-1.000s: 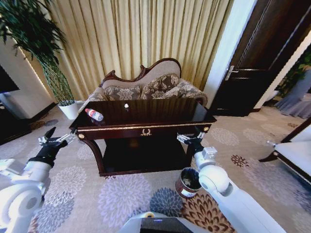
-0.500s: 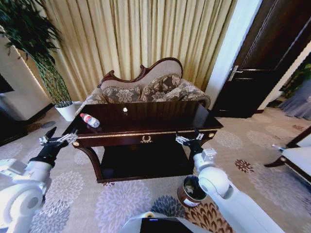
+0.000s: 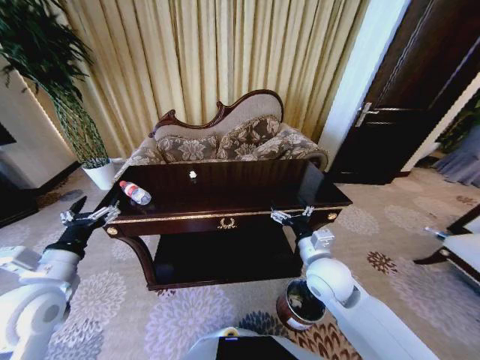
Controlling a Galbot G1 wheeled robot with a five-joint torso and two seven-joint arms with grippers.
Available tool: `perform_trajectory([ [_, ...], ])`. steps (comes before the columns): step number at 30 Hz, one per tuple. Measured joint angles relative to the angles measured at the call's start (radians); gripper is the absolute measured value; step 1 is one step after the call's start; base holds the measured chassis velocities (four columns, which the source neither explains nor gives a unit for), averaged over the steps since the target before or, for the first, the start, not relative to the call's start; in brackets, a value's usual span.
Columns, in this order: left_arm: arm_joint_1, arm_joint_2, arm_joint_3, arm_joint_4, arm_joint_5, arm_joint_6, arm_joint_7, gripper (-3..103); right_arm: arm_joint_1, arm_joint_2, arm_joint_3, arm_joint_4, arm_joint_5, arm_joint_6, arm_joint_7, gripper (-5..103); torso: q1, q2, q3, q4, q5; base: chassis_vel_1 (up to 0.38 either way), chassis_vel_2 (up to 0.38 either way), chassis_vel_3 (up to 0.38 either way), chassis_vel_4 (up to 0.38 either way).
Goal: Move to the front of the table and place the trash on the table into the trash bin.
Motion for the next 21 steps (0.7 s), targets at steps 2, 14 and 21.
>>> perform_trajectory([
  [2,-0.001,0.000,0.000,0.001,0.000,-0.001,0.000,100,-0.002,0.001,0.000,-0.001,-0.005,0.000,-0.002,100,0.000,0.000,0.000,-0.0001,0.0000,-0.092,0.079,0.101,-0.090],
  [14,0.001,-0.007,-0.005,0.003,0.000,-0.006,0.001,100,-0.004,0.001,0.000,0.000,-0.007,0.002,-0.002,100,0.000,0.000,0.000,0.0000,-0.0003,-0.054,0.110,0.053,-0.113],
  [21,0.001,-0.008,-0.006,0.004,-0.001,-0.009,0.001,100,0.008,0.001,-0.001,-0.005,0.012,0.019,0.001,100,0.000,0.000,0.000,0.0000,0.0000,-0.067,0.116,0.069,-0.099],
])
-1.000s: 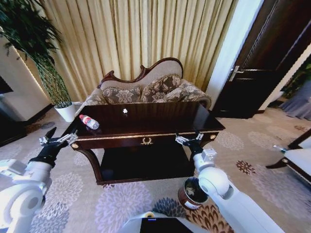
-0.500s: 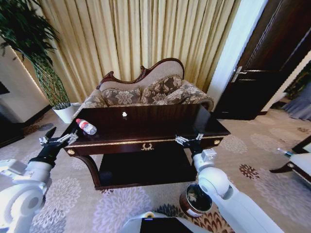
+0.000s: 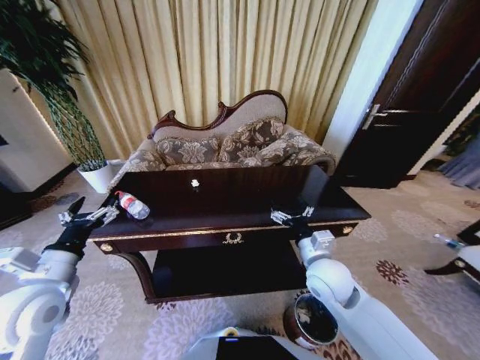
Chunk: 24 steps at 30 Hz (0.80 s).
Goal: Move to the front of the table and place the trash on the table into the trash bin.
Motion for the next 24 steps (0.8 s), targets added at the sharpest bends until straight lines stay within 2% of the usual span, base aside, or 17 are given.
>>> perform_trajectory([
  [6,0.005,0.001,-0.004,-0.005,-0.003,0.004,0.001,100,0.025,-0.022,-0.002,0.046,0.093,-0.042,-0.001,100,0.000,0.000,0.000,-0.0001,0.0001,-0.041,0.035,0.049,-0.045],
  [11,0.009,0.004,-0.009,-0.013,-0.007,0.007,0.000,100,0.085,-0.096,-0.005,0.066,0.214,-0.106,0.007,100,0.000,0.000,0.000,-0.0001,0.0000,0.000,0.000,0.000,0.000],
  [16,0.013,-0.001,-0.010,-0.016,-0.007,0.009,0.000,100,0.144,-0.149,-0.009,0.024,0.280,-0.121,-0.012,100,0.000,0.000,0.000,-0.0001,0.0001,0.000,0.000,0.000,0.000],
  [18,0.017,-0.005,-0.012,-0.018,-0.007,0.010,0.000,100,0.198,-0.177,-0.020,-0.007,0.346,-0.130,-0.027,100,0.000,0.000,0.000,-0.0001,0.0002,0.000,0.000,0.000,0.000],
  [19,0.017,-0.005,-0.012,-0.018,-0.007,0.010,0.000,100,0.198,-0.177,-0.020,-0.007,0.346,-0.130,-0.027,100,0.000,0.000,0.000,-0.0001,0.0002,0.000,0.000,0.000,0.000],
  [21,0.021,-0.007,-0.016,-0.020,-0.008,0.011,0.000,100,0.258,-0.200,-0.041,-0.024,0.438,-0.147,-0.047,100,0.000,0.000,0.000,-0.0001,0.0002,0.000,0.000,0.000,0.000],
  [22,0.021,-0.007,-0.016,-0.020,-0.008,0.011,0.000,100,0.258,-0.200,-0.041,-0.024,0.438,-0.147,-0.047,100,0.000,0.000,0.000,-0.0001,0.0002,0.000,0.000,0.000,0.000],
  [24,0.020,-0.011,-0.014,-0.021,-0.006,0.012,0.000,100,0.317,-0.220,-0.071,-0.038,0.509,-0.168,-0.065,100,0.000,0.000,0.000,-0.0002,0.0000,0.000,0.000,0.000,0.000],
])
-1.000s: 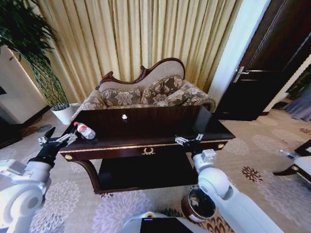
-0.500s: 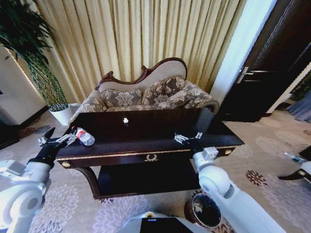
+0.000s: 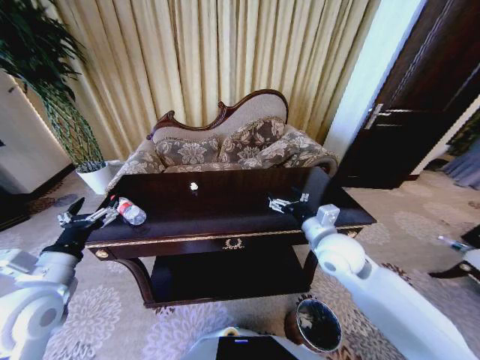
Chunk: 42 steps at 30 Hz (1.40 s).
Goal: Move to the front of the table and place the trash on the table into the trash bin.
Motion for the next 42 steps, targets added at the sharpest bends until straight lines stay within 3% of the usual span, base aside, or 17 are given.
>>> perform_trajectory([
  [2,0.000,-0.003,0.003,-0.001,0.002,0.000,0.000,100,0.026,-0.005,-0.013,-0.006,0.020,-0.010,-0.005,100,0.000,0.000,0.000,0.0000,0.0000,0.000,0.000,0.000,0.000],
  [6,0.010,-0.016,0.008,-0.011,0.010,-0.002,0.000,100,0.281,-0.019,-0.162,-0.062,0.134,-0.058,-0.015,100,0.000,0.000,0.000,0.0005,0.0000,0.000,0.000,0.000,0.000],
  [8,0.011,-0.016,0.007,-0.011,0.011,-0.002,-0.001,100,0.328,-0.018,-0.200,-0.077,0.151,-0.060,-0.015,100,0.000,0.000,0.000,0.0004,-0.0001,0.000,0.000,0.000,0.000],
  [10,0.010,-0.016,0.009,-0.011,0.012,-0.003,-0.001,100,0.440,-0.005,-0.300,-0.115,0.193,-0.061,-0.016,100,0.000,0.000,0.000,0.0004,0.0001,0.000,0.000,0.000,0.000],
  [11,0.010,-0.016,0.009,-0.011,0.012,-0.003,-0.001,100,0.440,-0.005,-0.300,-0.115,0.193,-0.061,-0.016,100,0.000,0.000,0.000,0.0004,0.0001,0.000,0.000,0.000,0.000],
  [14,0.002,-0.017,0.017,-0.015,0.013,-0.003,-0.003,100,0.670,0.062,-0.480,-0.202,0.237,-0.055,-0.017,100,0.000,0.000,0.000,0.0002,-0.0001,0.000,0.000,0.000,0.000],
  [15,0.002,-0.017,0.017,-0.015,0.013,-0.003,-0.003,100,0.670,0.062,-0.480,-0.202,0.237,-0.055,-0.017,100,0.000,0.000,0.000,0.0002,-0.0001,0.000,0.000,0.000,0.000],
  [20,0.000,-0.016,0.014,-0.021,0.011,-0.003,-0.006,100,0.851,0.210,-0.649,-0.317,0.240,-0.060,-0.013,100,0.000,0.000,0.000,0.0004,-0.0002,0.000,0.000,0.000,0.000],
  [21,0.000,-0.016,0.014,-0.021,0.011,-0.003,-0.006,100,0.851,0.210,-0.649,-0.317,0.240,-0.060,-0.013,100,0.000,0.000,0.000,0.0004,-0.0002,0.000,0.000,0.000,0.000],
  [24,-0.003,-0.016,0.007,-0.021,0.009,-0.004,-0.007,100,0.914,0.328,-0.713,-0.404,0.235,-0.108,0.030,100,0.000,0.000,0.000,0.0002,-0.0002,0.000,0.000,0.000,0.000],
  [25,-0.003,-0.016,0.007,-0.021,0.009,-0.004,-0.007,100,0.914,0.328,-0.713,-0.404,0.235,-0.108,0.030,100,0.000,0.000,0.000,0.0002,-0.0002,0.000,0.000,0.000,0.000],
  [28,-0.004,-0.025,0.010,-0.021,0.010,-0.004,-0.008,100,0.951,0.455,-0.739,-0.496,0.249,-0.199,0.160,100,0.000,0.000,0.000,0.0002,-0.0003,0.000,0.000,0.000,0.000],
  [29,-0.004,-0.025,0.010,-0.021,0.010,-0.004,-0.008,100,0.951,0.455,-0.739,-0.496,0.249,-0.199,0.160,100,0.000,0.000,0.000,0.0002,-0.0003,0.000,0.000,0.000,0.000],
  [31,-0.006,-0.029,0.013,-0.023,0.010,-0.004,-0.008,100,0.969,0.539,-0.749,-0.554,0.253,-0.235,0.252,100,0.000,0.000,0.000,0.0001,-0.0004,0.000,0.000,0.000,0.000],
  [32,-0.006,-0.029,0.013,-0.023,0.010,-0.004,-0.008,100,0.969,0.539,-0.749,-0.554,0.253,-0.235,0.252,100,0.000,0.000,0.000,0.0001,-0.0004,0.000,0.000,0.000,0.000],
  [34,-0.013,-0.030,0.022,-0.023,0.011,-0.004,-0.013,100,0.982,0.626,-0.750,-0.605,0.255,-0.280,0.327,100,0.000,0.000,0.000,0.0004,-0.0004,0.000,0.000,0.000,0.000],
  [42,-0.025,-0.030,0.037,-0.026,0.011,0.009,-0.036,100,0.982,0.774,-0.749,-0.717,0.278,-0.331,0.398,100,0.000,0.000,0.000,0.0000,-0.0003,0.000,0.000,0.000,0.000],
])
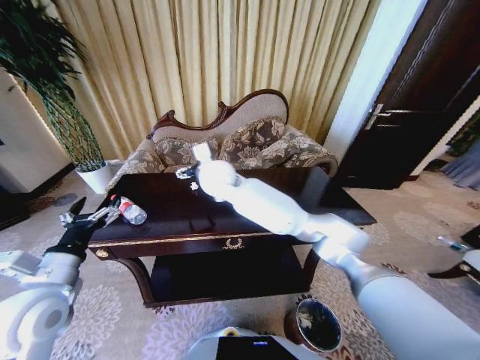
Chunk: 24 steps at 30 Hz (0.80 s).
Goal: Move to the front of the table and place the trash on the table into the trash bin.
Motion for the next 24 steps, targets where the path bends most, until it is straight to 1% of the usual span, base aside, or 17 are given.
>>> perform_trajectory([
  [1,0.000,0.000,0.000,0.000,0.000,0.000,0.000,100,0.000,0.000,0.000,0.000,0.000,0.000,0.000,100,0.000,0.000,0.000,0.0000,0.0000,0.000,0.000,0.000,0.000],
  [3,-0.002,-0.002,0.000,-0.002,-0.004,0.006,-0.007,100,-0.019,0.052,0.016,-0.065,-0.003,-0.004,0.001,100,0.000,0.000,0.000,0.0001,0.0000,0.000,0.000,0.000,0.000],
  [4,-0.002,-0.002,0.000,-0.002,-0.004,0.006,-0.007,100,-0.019,0.052,0.016,-0.065,-0.003,-0.004,0.001,100,0.000,0.000,0.000,0.0001,0.0000,0.000,0.000,0.000,0.000],
  [6,-0.003,-0.002,-0.005,-0.002,-0.006,0.006,-0.009,100,-0.035,0.091,0.038,-0.128,-0.023,-0.006,0.000,100,0.000,0.000,0.000,0.0003,0.0000,0.000,0.000,0.000,0.000],
  [8,-0.002,-0.002,-0.008,-0.002,-0.007,0.006,-0.009,100,-0.039,0.101,0.045,-0.146,-0.032,-0.006,-0.002,100,0.000,0.000,0.000,0.0001,0.0000,0.000,0.000,0.000,0.000],
  [10,0.001,0.001,-0.021,-0.001,-0.015,0.006,-0.009,100,-0.053,0.121,0.073,-0.215,-0.059,-0.006,-0.011,100,0.000,0.000,0.000,0.0004,0.0001,0.000,0.000,0.000,0.000],
  [14,0.003,0.005,-0.034,0.003,-0.025,0.006,-0.007,100,-0.066,0.124,0.107,-0.273,-0.071,-0.006,-0.005,100,0.000,0.000,0.000,-0.0002,0.0002,0.000,0.000,0.000,0.000],
  [18,0.001,0.008,-0.037,0.005,-0.029,0.005,-0.007,100,-0.072,0.123,0.119,-0.293,-0.071,-0.007,0.000,100,0.000,0.000,0.000,-0.0001,0.0003,0.000,0.000,0.000,0.000],
  [24,-0.004,0.014,-0.038,0.008,-0.033,0.005,-0.007,100,-0.088,0.120,0.131,-0.295,-0.025,-0.010,0.021,100,0.000,0.000,0.000,0.0002,0.0003,0.000,0.000,0.000,0.000],
])
